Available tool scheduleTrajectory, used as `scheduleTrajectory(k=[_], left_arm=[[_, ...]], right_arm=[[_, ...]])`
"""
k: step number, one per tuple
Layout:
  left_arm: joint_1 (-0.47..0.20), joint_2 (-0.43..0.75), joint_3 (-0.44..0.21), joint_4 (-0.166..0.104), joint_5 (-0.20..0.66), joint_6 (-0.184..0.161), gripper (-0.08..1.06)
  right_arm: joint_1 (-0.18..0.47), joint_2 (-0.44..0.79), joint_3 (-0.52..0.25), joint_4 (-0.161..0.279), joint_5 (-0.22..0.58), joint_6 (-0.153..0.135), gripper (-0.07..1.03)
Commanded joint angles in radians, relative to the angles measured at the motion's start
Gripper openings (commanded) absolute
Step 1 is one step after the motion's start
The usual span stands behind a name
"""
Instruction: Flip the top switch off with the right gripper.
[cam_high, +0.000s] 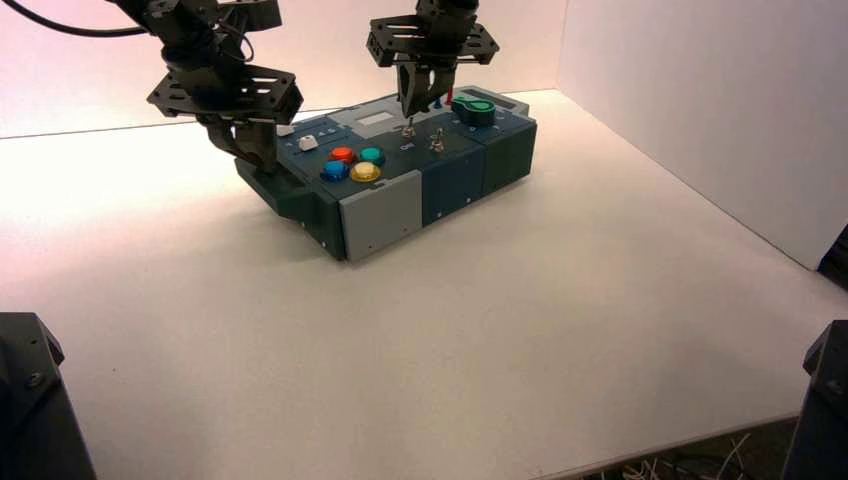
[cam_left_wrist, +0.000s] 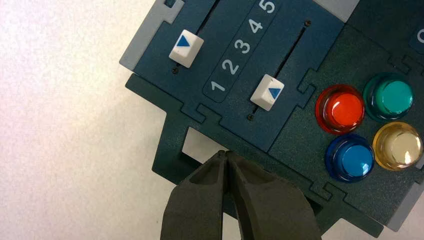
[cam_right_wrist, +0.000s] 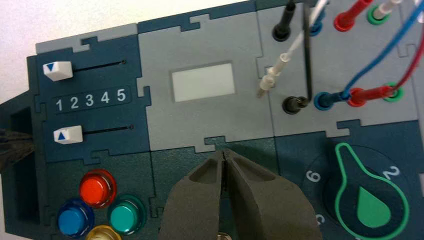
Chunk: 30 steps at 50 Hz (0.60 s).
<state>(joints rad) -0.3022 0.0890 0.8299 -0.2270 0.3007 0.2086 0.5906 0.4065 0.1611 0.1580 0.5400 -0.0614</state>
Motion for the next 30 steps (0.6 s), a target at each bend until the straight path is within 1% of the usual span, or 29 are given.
scheduleTrajectory(k=[1,7,11,16,30], left_arm=[[-0.006,0.028,-0.015,-0.002,-0.014,-0.002,-0.03],[-0.006,0.028,-0.014,-0.002,-0.012,-0.002,-0.03],[-0.006,0.028,-0.014,-0.003,-0.012,-0.002,-0.03],[-0.006,0.028,-0.015,-0.003,-0.011,0.000,-0.03],[-0.006,0.028,-0.014,-0.003,-0.008,-0.002,-0.03]], right_arm=[[0.005,-0.021,-0.023,0.000,0.002,0.002,-0.02],[-0.003,-0.023,-0.025,-0.008,0.002,0.002,-0.02],[-0.009,-0.023,-0.028,-0.026,0.008,0.003,-0.02],[-0.018,-0.021,-0.037,-0.035,0.023,0.008,-0.02],[-0.031,-0.017,-0.054,-0.063,0.040,0.008,-0.02]])
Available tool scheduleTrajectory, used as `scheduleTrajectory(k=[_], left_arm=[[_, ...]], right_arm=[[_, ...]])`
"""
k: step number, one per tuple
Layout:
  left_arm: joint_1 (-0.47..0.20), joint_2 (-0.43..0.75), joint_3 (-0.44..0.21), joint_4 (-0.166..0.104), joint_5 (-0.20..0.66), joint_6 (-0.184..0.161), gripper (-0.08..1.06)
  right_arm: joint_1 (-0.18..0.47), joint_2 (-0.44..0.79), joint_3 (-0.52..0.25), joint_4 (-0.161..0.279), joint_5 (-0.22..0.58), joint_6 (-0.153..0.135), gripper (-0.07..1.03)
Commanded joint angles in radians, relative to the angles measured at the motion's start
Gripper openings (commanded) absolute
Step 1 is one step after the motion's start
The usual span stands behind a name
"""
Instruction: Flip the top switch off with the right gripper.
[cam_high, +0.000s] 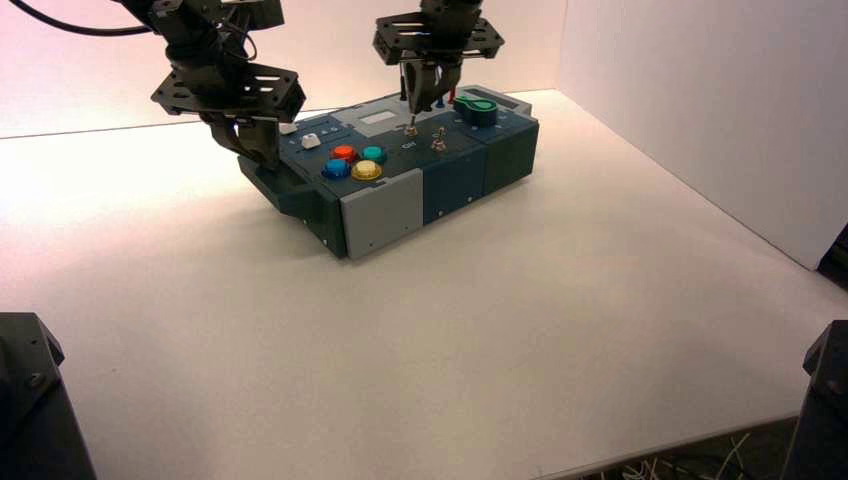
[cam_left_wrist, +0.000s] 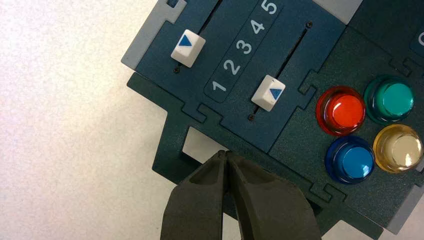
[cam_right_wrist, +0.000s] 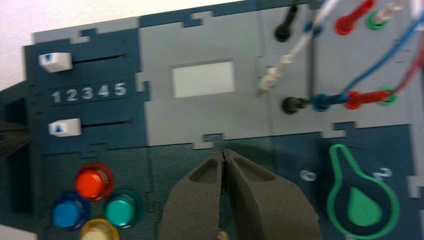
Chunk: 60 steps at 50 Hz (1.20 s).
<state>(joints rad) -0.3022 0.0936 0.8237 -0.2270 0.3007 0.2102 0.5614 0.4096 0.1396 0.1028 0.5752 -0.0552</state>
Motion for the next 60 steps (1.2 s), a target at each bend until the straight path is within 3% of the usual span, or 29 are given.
scheduleTrajectory(k=[1,60], left_arm=[[-0.006,0.023,-0.008,-0.002,-0.008,-0.003,-0.03],[-0.006,0.029,-0.015,-0.005,-0.011,-0.003,-0.03]], right_arm=[[0.000,-0.018,-0.034,-0.009,0.006,0.002,-0.02],[0.029,-0.026,-0.072,-0.015,0.074,0.034,-0.02]])
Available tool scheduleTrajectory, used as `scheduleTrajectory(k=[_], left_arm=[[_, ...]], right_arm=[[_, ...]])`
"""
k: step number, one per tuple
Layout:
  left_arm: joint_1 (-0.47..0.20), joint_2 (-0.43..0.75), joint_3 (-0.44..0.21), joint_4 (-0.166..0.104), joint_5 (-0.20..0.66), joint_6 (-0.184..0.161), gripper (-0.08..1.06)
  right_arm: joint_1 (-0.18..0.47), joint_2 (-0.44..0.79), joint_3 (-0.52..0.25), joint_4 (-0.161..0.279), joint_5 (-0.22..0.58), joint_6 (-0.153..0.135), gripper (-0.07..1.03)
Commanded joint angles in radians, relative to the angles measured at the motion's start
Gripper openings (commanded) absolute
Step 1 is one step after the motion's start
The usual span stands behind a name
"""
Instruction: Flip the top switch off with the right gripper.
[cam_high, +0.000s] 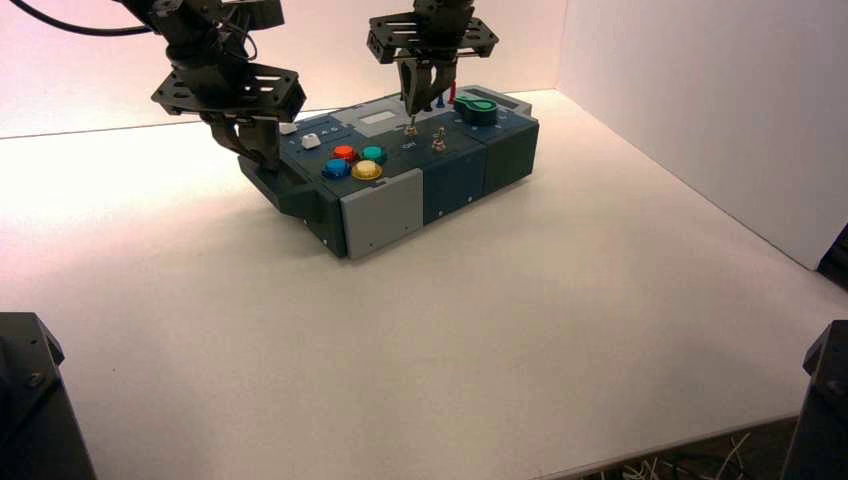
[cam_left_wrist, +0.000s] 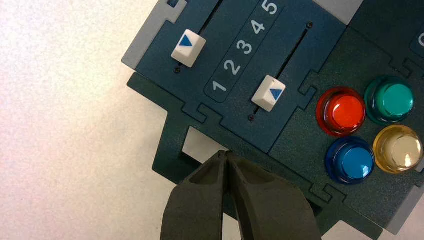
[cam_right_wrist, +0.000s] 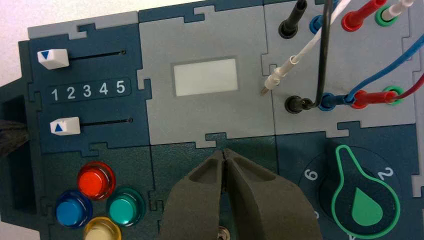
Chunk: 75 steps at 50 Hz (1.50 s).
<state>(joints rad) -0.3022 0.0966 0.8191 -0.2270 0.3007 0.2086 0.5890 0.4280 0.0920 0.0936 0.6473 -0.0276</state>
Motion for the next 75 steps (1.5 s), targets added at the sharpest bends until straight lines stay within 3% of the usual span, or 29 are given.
scheduleTrajectory(k=[1,16,27,68,75], left_arm=[[-0.006,0.026,-0.011,-0.003,-0.011,-0.002,-0.03],[-0.006,0.026,-0.011,-0.005,-0.009,-0.002,-0.03],[-0.006,0.026,-0.011,-0.003,-0.009,-0.002,-0.03],[-0.006,0.031,-0.014,-0.005,-0.011,-0.002,-0.03],[-0.006,0.031,-0.014,-0.005,-0.012,-0.002,-0.03]], right_arm=[[-0.003,-0.043,-0.023,-0.012,0.003,0.006,-0.02],[-0.014,-0.044,-0.023,-0.052,0.021,0.029,-0.02],[-0.012,-0.049,-0.021,-0.052,0.032,0.031,-0.02],[0.015,-0.063,-0.044,-0.031,0.052,0.032,-0.02],[0.017,-0.066,-0.051,-0.008,0.066,0.032,-0.02]])
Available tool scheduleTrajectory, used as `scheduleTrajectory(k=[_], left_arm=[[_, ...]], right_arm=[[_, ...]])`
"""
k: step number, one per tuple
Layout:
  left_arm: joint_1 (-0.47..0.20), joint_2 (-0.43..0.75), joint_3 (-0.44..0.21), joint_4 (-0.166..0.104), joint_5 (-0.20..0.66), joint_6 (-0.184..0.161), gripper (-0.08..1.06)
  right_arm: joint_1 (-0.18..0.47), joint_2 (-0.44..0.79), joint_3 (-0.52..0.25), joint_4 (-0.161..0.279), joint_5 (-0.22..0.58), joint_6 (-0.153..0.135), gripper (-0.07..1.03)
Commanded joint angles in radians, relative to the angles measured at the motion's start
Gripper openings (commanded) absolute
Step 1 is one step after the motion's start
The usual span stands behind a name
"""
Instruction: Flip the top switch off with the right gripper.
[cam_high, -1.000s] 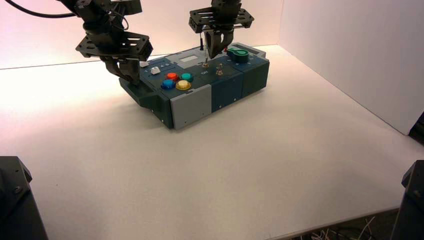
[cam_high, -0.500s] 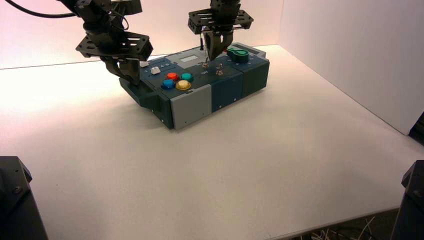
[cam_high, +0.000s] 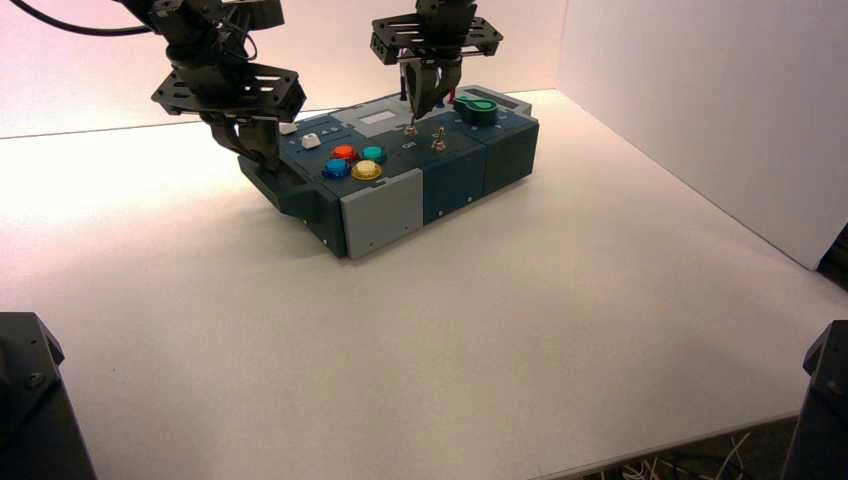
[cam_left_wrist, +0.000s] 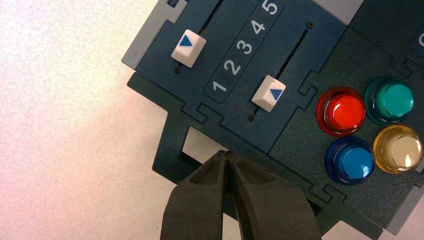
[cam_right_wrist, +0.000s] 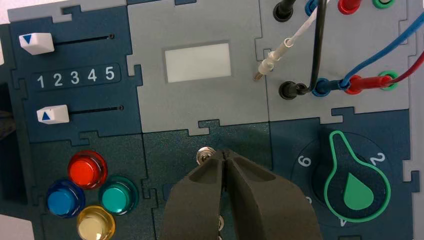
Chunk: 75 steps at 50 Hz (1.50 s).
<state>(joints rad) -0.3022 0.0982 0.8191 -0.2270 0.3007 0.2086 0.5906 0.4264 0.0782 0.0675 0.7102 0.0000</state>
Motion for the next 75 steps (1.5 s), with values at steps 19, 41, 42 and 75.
scheduleTrajectory(k=[19,41,42,75], left_arm=[[-0.006,0.029,-0.014,-0.003,-0.014,-0.002,-0.03],[-0.005,0.035,-0.015,0.000,-0.012,0.003,-0.03],[-0.005,0.035,-0.014,0.000,-0.014,0.003,-0.03],[0.002,0.035,-0.015,0.000,-0.012,0.005,-0.03]], right_arm=[[0.017,-0.064,-0.048,0.074,0.008,-0.005,-0.02],[0.015,-0.040,-0.057,0.152,0.008,-0.038,-0.02],[0.015,-0.041,-0.057,0.152,0.008,-0.038,-0.02],[0.009,-0.144,-0.051,0.046,-0.002,-0.035,-0.02]])
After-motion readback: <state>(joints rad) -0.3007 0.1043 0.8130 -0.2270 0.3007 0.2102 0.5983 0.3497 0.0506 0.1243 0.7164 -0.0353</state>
